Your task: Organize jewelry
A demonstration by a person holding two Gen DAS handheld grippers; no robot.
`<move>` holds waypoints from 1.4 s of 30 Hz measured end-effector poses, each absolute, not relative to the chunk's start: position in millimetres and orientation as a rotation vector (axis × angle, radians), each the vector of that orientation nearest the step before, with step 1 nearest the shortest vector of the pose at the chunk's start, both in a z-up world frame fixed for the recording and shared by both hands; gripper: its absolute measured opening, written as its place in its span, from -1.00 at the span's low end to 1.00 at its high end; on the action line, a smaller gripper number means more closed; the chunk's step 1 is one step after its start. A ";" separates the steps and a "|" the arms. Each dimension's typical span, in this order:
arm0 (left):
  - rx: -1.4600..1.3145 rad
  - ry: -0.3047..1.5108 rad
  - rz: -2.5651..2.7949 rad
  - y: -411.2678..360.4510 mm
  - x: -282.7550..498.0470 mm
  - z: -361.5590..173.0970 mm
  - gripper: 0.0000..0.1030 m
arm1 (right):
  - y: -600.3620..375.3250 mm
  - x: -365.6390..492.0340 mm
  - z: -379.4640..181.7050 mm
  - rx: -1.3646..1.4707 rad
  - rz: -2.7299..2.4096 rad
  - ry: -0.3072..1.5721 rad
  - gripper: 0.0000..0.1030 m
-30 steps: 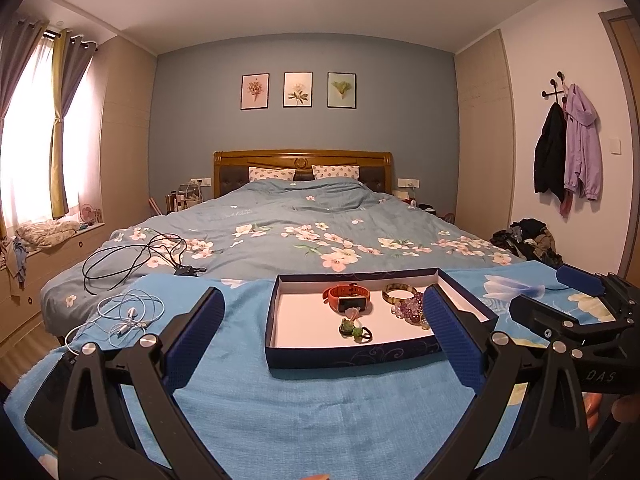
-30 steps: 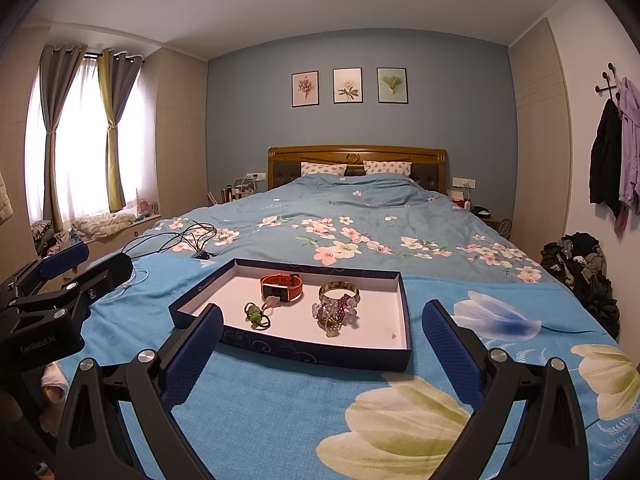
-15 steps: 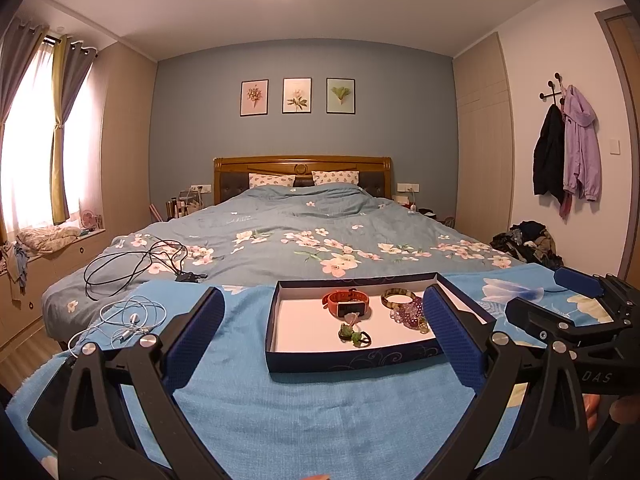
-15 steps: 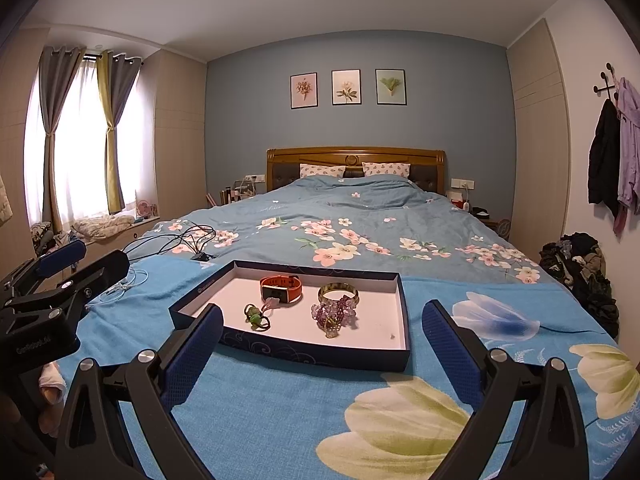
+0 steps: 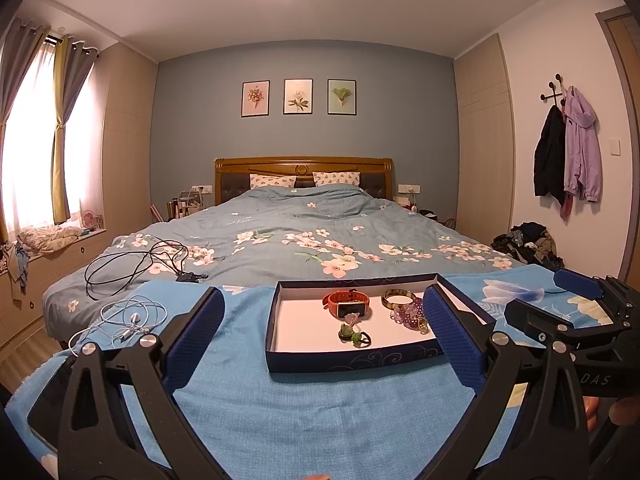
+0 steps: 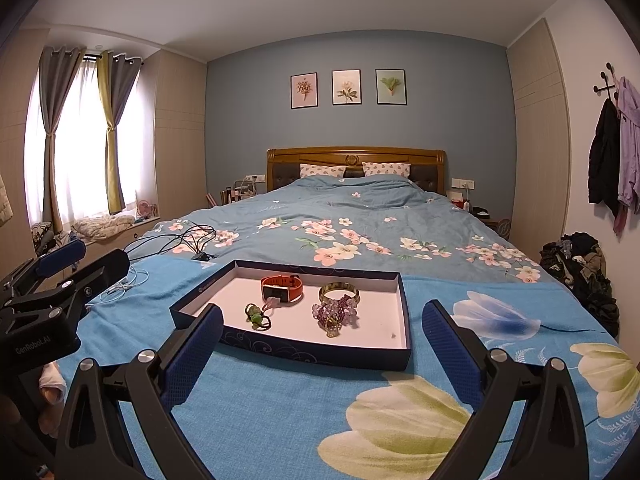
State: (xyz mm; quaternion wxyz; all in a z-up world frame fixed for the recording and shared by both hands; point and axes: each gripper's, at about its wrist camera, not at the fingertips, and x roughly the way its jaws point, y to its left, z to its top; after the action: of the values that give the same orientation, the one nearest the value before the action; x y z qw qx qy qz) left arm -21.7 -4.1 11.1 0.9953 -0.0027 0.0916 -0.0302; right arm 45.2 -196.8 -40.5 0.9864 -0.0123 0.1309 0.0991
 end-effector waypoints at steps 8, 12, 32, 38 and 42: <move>-0.007 0.185 -0.060 -4.6 -21.9 10.5 0.90 | -196.6 44.7 -40.5 -0.024 0.197 0.264 0.87; -0.005 0.188 -0.059 -5.5 -22.4 9.5 0.90 | -196.4 44.5 -40.3 -0.026 0.195 0.263 0.87; -0.004 0.190 -0.058 -6.6 -23.7 8.4 0.90 | -197.7 43.9 -39.8 -0.024 0.195 0.264 0.87; -0.001 0.191 -0.056 -7.0 -23.2 7.7 0.90 | -197.8 44.2 -40.0 -0.023 0.195 0.265 0.87; -0.002 0.193 -0.056 -7.3 -23.1 7.4 0.90 | -197.6 45.1 -40.0 -0.024 0.194 0.266 0.87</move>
State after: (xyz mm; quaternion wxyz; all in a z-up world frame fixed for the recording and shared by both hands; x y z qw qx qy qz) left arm -23.1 -7.3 7.4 0.9950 -0.0012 0.0961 -0.0281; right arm 45.1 -197.6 -40.0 0.9864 -0.0118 0.1325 0.0964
